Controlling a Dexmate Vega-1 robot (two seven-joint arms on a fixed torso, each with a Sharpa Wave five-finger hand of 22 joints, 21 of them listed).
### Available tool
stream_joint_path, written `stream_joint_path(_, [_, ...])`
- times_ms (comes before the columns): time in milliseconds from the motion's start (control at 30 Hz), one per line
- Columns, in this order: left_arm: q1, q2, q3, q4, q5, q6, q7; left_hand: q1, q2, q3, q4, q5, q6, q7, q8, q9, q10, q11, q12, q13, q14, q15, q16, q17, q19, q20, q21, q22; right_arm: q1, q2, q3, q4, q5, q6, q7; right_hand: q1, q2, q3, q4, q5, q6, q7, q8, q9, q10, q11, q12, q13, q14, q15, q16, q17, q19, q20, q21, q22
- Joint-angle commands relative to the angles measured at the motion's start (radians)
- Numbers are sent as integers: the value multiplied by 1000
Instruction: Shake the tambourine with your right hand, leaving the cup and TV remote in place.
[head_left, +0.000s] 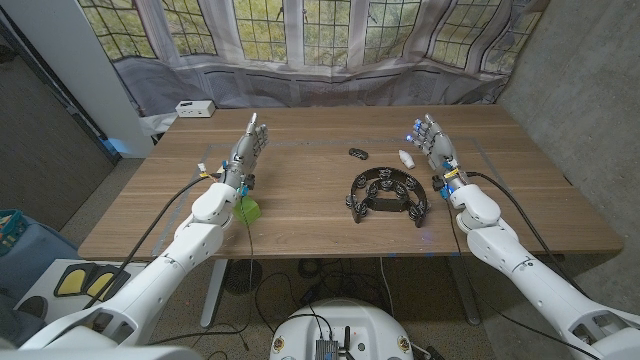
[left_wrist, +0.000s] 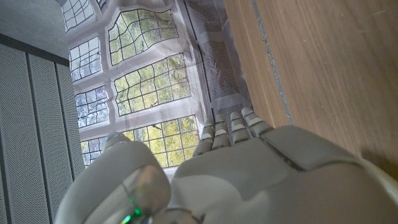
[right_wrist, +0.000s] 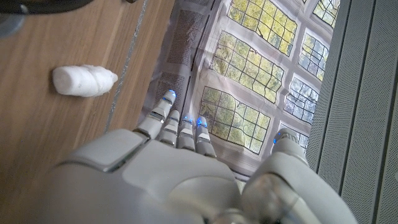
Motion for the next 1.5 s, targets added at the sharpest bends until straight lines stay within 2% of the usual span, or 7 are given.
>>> stream_joint_path(33, [-19,-1,21,17,32,-11,-11,19,4,-3,-10,-6,22,5,6,2,23,10,9,3,21,5,11,2,29,6,11,3,-47,-15,22,-55,6,37,-6,9,4,2,-5,1,12,-5,6,5,12,0,2,2,4,3,2,4,6,3,6,6])
stream_joint_path(267, [-25,8,26,10,23,2,-37,25,7,-1,-14,-8,43,7,5,3,45,17,12,4,44,10,12,2,54,21,15,3,-90,-32,38,-112,-18,42,-50,10,7,1,-4,0,24,-8,8,5,30,1,7,3,6,3,1,4,5,6,4,6])
stream_joint_path(500, [-39,-8,28,55,-1,-23,-84,28,9,0,-16,-10,66,11,7,3,67,15,16,4,58,12,11,2,58,27,12,3,-144,-59,47,-185,-18,26,-61,11,8,1,-5,0,34,-10,11,5,41,1,9,3,6,3,1,4,4,6,2,6])
stream_joint_path(667, [-30,-4,22,53,-11,-44,-105,29,10,0,-17,-10,72,12,7,3,68,16,15,4,60,12,10,2,59,27,10,3,-179,-43,50,-228,-10,39,-80,14,11,3,-6,0,32,-9,9,5,39,1,7,3,9,2,1,4,8,6,2,6])
stream_joint_path(867, [-21,-4,9,47,-53,-45,-137,31,11,1,-17,-11,75,12,6,3,70,17,15,5,62,12,9,2,57,27,8,3,-210,-51,54,-272,-66,51,-120,21,19,7,-8,1,30,-10,7,5,36,-2,3,4,15,3,3,4,13,5,3,6])
stream_joint_path(1233, [24,25,-2,-25,-13,-31,-62,34,15,4,-19,-12,80,10,4,3,74,17,13,5,65,11,7,2,54,29,4,3,-273,-62,68,-349,-140,68,-172,32,25,11,-13,0,55,-15,13,6,39,-4,1,4,21,1,3,3,21,6,3,6])
stream_joint_path(1500, [41,42,-11,-55,-14,-36,-63,38,20,7,-21,-12,82,11,2,4,77,17,13,5,67,11,5,2,53,30,2,3,-313,-61,67,-402,-183,71,-199,36,27,13,-15,-1,46,-15,8,6,44,-5,0,4,29,0,5,3,26,7,3,6])
